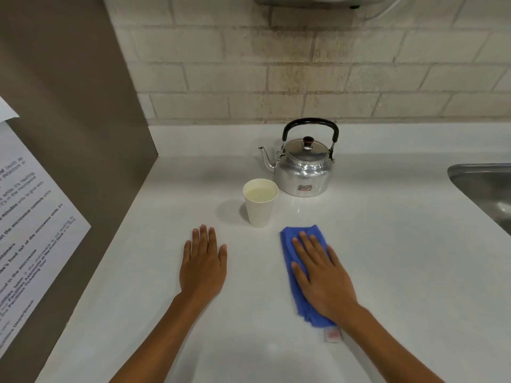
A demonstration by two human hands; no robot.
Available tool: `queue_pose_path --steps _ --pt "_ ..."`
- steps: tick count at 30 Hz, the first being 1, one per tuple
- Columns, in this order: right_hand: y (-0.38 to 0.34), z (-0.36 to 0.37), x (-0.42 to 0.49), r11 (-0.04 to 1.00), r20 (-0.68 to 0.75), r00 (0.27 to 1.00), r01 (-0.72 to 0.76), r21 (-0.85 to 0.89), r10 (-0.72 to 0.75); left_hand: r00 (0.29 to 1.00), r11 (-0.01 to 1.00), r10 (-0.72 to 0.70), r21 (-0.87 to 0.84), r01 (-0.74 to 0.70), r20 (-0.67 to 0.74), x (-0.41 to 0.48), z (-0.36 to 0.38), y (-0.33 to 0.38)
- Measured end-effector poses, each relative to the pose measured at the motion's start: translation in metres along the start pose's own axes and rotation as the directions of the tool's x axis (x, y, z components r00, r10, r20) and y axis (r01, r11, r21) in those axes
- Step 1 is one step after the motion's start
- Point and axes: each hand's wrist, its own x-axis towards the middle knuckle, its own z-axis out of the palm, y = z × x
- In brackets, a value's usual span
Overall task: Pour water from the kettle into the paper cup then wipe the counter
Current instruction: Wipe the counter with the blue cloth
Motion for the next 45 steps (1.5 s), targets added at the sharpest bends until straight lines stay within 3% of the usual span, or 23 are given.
queue_pose_path --steps 3,5,11,15,21,26,28,31,34,45 --pt "0.036 -0.010 0.033 0.994 -0.015 0.995 -0.103 -0.033 0.102 1.000 1.000 -0.004 0.005 0.004 -0.014 -0.001 0.001 0.001" --pt "0.040 -0.013 0.064 0.995 0.036 0.996 -0.085 -0.059 0.087 1.000 1.000 -0.013 0.011 0.013 -0.024 -0.001 0.002 0.003" --pt "0.007 -0.003 0.117 0.983 0.140 0.978 0.166 -0.075 -0.154 1.000 1.000 -0.015 0.001 0.015 -0.025 0.000 0.001 0.004" --pt "0.038 -0.005 0.093 0.954 0.132 0.947 0.299 -0.023 -0.293 0.999 1.000 -0.015 -0.012 0.015 -0.031 0.000 0.001 0.003" --pt "0.036 -0.015 0.103 0.993 0.110 0.990 0.095 -0.076 -0.086 0.999 1.000 -0.018 0.001 0.018 -0.036 0.000 0.002 0.004" --pt "0.046 -0.010 0.068 0.978 0.105 0.974 0.206 -0.029 -0.202 1.000 1.000 -0.010 -0.007 0.010 -0.024 0.000 0.001 0.002" --pt "0.071 -0.019 0.065 0.993 0.080 0.991 0.112 -0.044 -0.108 1.000 1.000 0.000 -0.020 0.000 -0.011 0.000 0.000 0.002" --pt "0.096 -0.034 0.066 0.986 0.066 0.987 -0.143 -0.085 0.148 1.000 0.999 0.005 -0.036 -0.005 -0.001 -0.001 -0.003 0.003" --pt "0.076 -0.031 0.051 0.965 0.027 0.969 -0.242 -0.106 0.246 1.000 0.999 0.003 -0.036 -0.003 0.010 0.000 -0.003 0.003" --pt "-0.073 -0.001 -0.022 0.999 0.091 0.995 0.043 -0.023 -0.041 0.998 0.993 0.011 -0.115 -0.003 0.069 0.003 -0.005 -0.002"
